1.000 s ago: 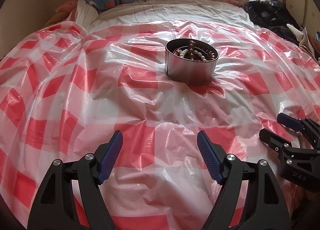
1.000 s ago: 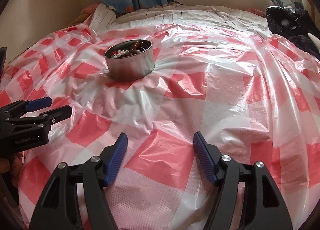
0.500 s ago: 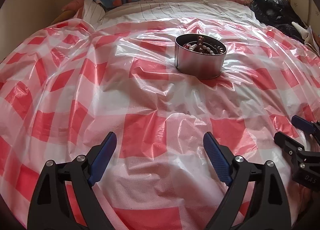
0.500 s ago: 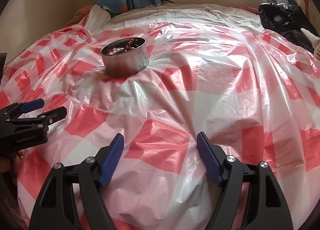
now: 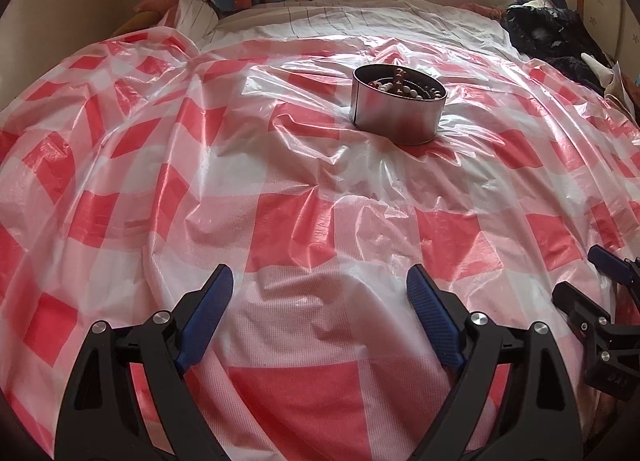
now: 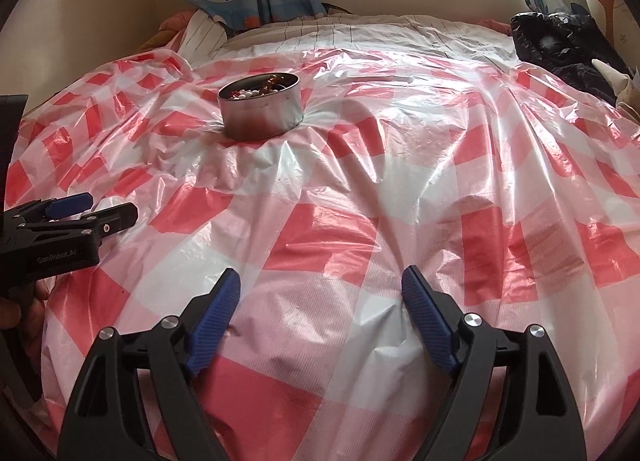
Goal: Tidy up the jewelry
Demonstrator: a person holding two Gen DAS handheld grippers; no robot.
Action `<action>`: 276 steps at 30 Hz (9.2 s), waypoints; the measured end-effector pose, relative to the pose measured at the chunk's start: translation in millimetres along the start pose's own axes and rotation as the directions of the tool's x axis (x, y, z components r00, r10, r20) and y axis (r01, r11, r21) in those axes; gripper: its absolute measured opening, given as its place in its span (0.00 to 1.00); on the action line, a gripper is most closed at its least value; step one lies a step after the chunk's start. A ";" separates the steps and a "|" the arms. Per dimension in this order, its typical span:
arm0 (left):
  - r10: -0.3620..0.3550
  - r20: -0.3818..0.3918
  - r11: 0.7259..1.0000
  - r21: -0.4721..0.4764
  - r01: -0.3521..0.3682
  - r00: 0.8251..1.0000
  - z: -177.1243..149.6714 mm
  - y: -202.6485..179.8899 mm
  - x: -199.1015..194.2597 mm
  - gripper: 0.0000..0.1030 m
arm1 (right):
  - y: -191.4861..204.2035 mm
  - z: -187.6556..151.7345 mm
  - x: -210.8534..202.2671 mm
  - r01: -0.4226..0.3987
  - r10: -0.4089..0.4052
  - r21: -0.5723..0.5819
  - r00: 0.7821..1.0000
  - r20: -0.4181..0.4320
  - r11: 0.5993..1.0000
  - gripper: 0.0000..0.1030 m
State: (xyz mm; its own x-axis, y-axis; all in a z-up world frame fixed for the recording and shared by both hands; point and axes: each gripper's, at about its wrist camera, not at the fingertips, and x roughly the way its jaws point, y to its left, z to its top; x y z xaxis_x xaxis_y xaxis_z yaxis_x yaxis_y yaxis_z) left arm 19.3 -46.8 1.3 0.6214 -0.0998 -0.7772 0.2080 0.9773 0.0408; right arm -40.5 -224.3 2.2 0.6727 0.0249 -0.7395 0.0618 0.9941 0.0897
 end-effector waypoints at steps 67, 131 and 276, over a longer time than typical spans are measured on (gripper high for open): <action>-0.013 0.056 0.999 -0.048 0.016 0.998 -24.4 8.5 -2.3 0.93 | 8.2 -16.1 -3.1 0.046 -0.043 -0.029 0.996 0.080 0.999 0.92; -0.002 0.047 0.999 -0.042 0.004 0.999 -25.4 12.7 0.3 0.93 | 6.1 -14.7 -1.1 0.046 -0.044 -0.026 0.996 0.076 0.999 0.92; 0.008 0.037 0.999 -0.035 -0.007 0.999 -24.6 10.0 4.6 0.93 | 2.0 -11.3 2.4 0.047 -0.045 -0.035 0.997 0.069 0.998 0.93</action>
State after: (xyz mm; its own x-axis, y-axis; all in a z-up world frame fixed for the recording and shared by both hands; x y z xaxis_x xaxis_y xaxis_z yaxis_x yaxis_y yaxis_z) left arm 5.6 -32.9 -17.3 0.6503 -0.0988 -0.7532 0.1775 0.9838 0.0241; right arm -47.1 -221.1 -7.0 0.7184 -0.0272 -0.6951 0.0682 0.9972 0.0314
